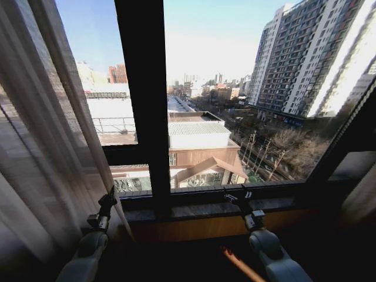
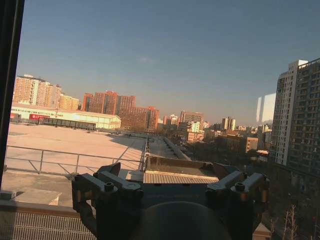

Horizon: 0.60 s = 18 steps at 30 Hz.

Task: Open the curtains by pulling them apart, changing their state from closed to fully open.

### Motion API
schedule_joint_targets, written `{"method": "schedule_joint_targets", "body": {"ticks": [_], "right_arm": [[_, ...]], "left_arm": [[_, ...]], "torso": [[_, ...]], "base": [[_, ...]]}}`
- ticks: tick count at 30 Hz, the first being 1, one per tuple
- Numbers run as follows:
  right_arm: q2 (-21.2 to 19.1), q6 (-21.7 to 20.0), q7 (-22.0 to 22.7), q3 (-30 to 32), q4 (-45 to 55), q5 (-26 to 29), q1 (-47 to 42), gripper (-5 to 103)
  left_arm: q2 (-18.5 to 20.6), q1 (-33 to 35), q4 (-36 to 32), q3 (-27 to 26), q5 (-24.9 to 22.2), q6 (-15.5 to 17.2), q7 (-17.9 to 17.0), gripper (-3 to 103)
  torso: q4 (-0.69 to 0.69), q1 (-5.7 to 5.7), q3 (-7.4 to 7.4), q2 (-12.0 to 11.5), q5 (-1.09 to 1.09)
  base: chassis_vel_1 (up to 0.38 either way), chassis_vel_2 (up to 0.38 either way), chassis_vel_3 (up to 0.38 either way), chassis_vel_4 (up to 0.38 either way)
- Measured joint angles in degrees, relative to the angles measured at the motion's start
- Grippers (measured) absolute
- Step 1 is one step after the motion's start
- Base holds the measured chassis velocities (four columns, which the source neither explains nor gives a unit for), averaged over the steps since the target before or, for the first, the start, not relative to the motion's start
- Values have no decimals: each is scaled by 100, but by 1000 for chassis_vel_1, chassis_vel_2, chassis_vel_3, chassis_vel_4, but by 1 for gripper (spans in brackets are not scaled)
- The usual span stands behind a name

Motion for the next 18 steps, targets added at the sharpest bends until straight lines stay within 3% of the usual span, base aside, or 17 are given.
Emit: {"method": "schedule_joint_targets", "body": {"ticks": [7, 18], "right_arm": [[0, 0, 0, 0, 0, 0, 0, 100], [0, 0, 0, 0, 0, 0, 0, 100]], "left_arm": [[138, 61, 77, -135, 0, -43, -25, 0], [50, 20, 88, -112, 1, -72, -24, 0]], "torso": [[0, 0, 0, 0, 1], [-1, 0, 0, 0, 0]], "base": [[0, 0, 0, 0], [0, 0, 0, 0]]}}
